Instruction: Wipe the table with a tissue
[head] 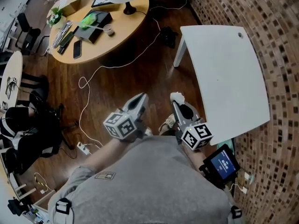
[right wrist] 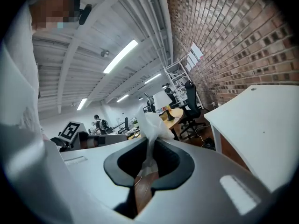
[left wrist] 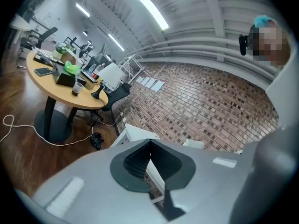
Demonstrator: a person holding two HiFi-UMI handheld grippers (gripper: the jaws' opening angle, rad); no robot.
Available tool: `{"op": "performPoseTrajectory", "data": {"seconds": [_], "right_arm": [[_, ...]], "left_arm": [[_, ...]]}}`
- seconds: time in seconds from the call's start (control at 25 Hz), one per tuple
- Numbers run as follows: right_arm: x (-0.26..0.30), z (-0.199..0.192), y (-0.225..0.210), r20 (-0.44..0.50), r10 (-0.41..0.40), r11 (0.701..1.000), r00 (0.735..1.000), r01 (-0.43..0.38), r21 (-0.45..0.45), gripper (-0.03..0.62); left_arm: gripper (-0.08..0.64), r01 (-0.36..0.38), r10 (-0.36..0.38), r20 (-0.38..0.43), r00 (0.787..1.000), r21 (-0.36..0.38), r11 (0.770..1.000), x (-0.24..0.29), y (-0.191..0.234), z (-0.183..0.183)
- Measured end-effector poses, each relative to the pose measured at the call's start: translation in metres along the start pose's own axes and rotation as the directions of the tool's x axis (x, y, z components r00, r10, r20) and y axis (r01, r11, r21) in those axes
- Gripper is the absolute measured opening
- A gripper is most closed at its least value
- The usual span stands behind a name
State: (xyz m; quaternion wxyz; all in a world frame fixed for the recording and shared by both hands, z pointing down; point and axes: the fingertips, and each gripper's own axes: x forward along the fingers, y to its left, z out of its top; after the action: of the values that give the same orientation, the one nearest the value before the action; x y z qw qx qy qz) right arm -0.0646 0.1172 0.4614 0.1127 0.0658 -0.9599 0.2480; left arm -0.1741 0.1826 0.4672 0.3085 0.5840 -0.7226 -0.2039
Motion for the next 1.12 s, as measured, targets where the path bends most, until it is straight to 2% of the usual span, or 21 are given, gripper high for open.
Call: {"op": "performPoseTrajectory", "data": {"seconds": [0.28, 0.52, 0.76, 0.92, 1.0, 1.12], "right_arm": [[-0.019, 0.041, -0.073, 0.097, -0.111, 0.994, 0.989, 0.109, 0.023, 0.051], [-0.048, 0.057, -0.126, 0.156, -0.209, 0.977, 0.965, 0.201, 0.065, 0.051], [-0.070, 0.062, -0.160, 0.196, -0.331, 0.942, 0.923, 0.309, 0.133, 0.051], [-0.070, 0.063, -0.178, 0.200, -0.406, 0.910, 0.892, 0.376, 0.172, 0.051], [-0.070, 0.066, -0.190, 0.208, -0.457, 0.886, 0.865, 0.421, 0.194, 0.051], [-0.067, 0.078, -0.210, 0.222, -0.547, 0.833, 0.807, 0.500, 0.237, 0.051]], "left_arm": [[0.002, 0.117, -0.111, -0.092, 0.989, 0.062, 0.991, 0.090, -0.041, -0.001], [0.002, 0.228, -0.207, -0.184, 0.961, 0.098, 0.969, 0.154, -0.083, -0.021], [0.002, 0.330, -0.281, -0.297, 0.913, 0.130, 0.935, 0.198, -0.112, -0.035], [0.002, 0.395, -0.307, -0.371, 0.877, 0.192, 0.898, 0.228, -0.118, -0.040], [0.002, 0.431, -0.327, -0.403, 0.855, 0.200, 0.880, 0.245, -0.119, -0.041], [0.002, 0.492, -0.359, -0.470, 0.806, 0.195, 0.849, 0.274, -0.119, -0.041]]}}
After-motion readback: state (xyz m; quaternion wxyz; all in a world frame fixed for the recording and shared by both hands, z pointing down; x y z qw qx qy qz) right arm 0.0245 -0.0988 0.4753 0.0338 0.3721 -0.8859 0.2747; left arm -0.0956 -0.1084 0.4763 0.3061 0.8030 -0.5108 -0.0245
